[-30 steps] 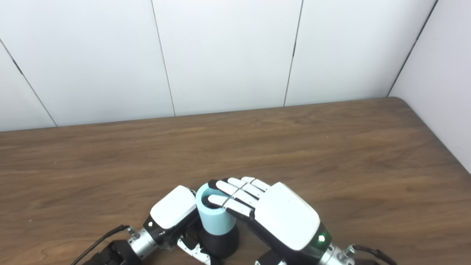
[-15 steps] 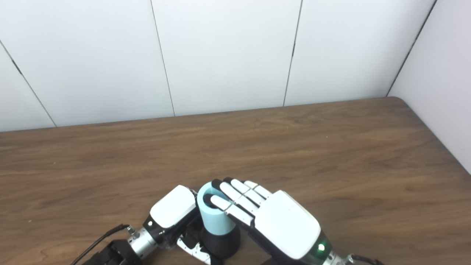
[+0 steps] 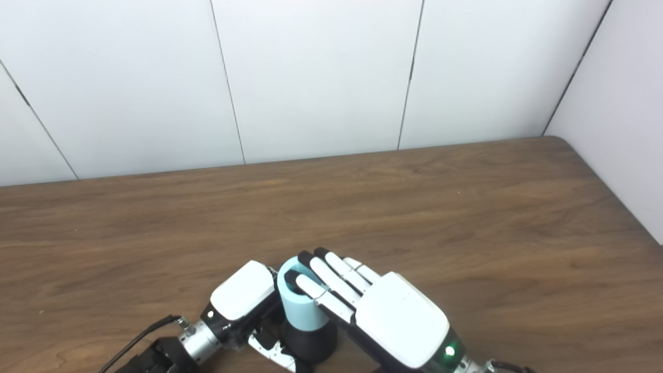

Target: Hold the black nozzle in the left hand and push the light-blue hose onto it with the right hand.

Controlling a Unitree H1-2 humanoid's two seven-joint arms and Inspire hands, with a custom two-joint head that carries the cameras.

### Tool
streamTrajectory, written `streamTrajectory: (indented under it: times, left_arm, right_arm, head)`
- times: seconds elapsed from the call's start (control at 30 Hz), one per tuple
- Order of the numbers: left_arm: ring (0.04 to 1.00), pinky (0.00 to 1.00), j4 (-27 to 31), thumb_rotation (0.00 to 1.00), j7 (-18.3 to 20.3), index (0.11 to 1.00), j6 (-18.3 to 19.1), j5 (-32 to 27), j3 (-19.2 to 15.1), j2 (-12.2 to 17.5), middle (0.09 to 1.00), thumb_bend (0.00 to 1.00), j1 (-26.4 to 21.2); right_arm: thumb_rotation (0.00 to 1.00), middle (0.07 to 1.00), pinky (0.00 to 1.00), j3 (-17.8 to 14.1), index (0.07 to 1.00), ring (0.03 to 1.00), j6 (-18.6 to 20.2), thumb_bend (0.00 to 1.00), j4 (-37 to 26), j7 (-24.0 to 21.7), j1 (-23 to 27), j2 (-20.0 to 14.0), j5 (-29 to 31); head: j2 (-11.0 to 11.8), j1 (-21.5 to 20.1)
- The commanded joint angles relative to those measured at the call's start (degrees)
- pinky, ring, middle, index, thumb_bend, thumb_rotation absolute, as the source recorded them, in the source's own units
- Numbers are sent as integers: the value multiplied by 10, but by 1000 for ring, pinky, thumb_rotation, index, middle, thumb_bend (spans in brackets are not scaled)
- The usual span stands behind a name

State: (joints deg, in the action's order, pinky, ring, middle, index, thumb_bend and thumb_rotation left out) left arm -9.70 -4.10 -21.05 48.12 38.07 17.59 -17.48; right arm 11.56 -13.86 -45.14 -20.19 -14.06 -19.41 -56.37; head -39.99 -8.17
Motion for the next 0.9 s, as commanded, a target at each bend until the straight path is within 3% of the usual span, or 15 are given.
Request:
streamTrajectory:
  times: [0.0,0.43,0.87]
  left_arm:
    - [170,117,-61,0,43,484,13,21,25,10,471,526,53]
    - [172,122,-59,0,46,483,16,23,25,11,471,525,54]
    - [171,119,-65,0,41,483,9,19,24,10,471,525,52]
  right_arm:
    - [1000,1000,891,15,969,1000,-1,770,23,-67,-19,-17,-24]
    - [1000,981,920,17,932,986,-7,778,21,-63,-24,-23,-16]
    - [1000,950,874,22,901,948,-9,764,28,-63,-23,-27,-12]
  head:
    - [-1,-1]
    - [-1,-1]
    - [2,0]
